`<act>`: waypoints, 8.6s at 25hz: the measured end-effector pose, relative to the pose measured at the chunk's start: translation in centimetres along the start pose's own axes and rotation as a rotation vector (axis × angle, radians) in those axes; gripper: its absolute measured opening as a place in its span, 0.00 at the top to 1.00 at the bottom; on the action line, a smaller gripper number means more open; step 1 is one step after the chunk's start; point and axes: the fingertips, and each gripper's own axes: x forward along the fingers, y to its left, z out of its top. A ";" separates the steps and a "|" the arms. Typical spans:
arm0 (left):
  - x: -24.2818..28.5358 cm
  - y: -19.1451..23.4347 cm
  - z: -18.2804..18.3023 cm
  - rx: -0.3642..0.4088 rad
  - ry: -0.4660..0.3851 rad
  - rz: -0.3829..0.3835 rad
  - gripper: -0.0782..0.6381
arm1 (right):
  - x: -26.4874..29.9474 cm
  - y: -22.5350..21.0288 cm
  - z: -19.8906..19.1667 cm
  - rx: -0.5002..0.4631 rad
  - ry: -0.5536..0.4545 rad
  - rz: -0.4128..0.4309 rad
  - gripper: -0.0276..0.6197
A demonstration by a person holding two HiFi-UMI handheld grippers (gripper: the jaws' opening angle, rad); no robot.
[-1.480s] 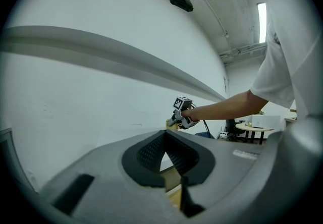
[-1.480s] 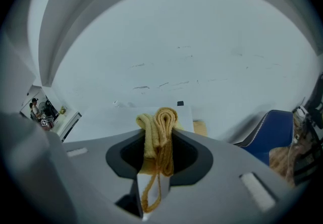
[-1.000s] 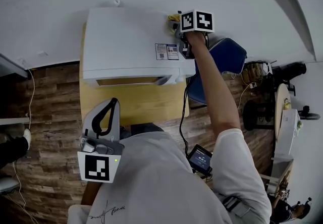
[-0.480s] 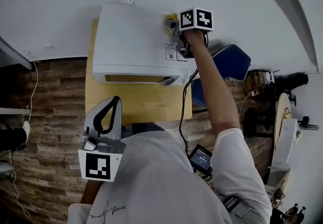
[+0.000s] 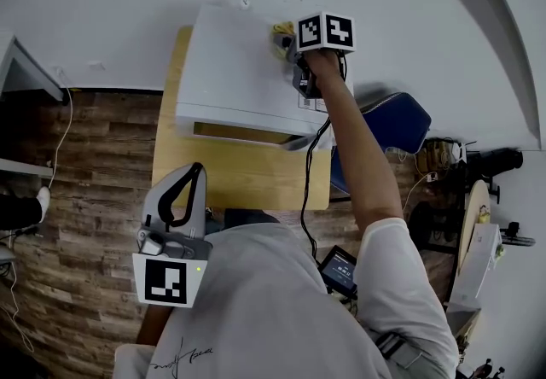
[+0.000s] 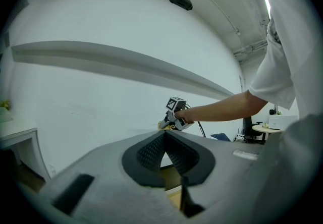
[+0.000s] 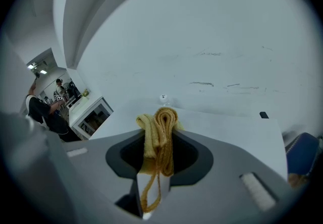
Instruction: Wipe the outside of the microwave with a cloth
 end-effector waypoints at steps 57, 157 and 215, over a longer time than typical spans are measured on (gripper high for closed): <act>2.4 -6.1 1.4 0.037 -0.024 -0.219 0.90 | -11.2 -7.3 -0.9 0.271 -0.192 0.105 0.77; -5.4 -0.4 1.1 0.001 -0.033 0.150 0.90 | 4.4 19.3 -1.4 -0.020 0.012 0.362 0.77; 3.5 -11.0 -1.0 0.086 0.050 -0.420 0.90 | -15.2 -13.6 -14.0 0.161 -0.073 -0.213 0.78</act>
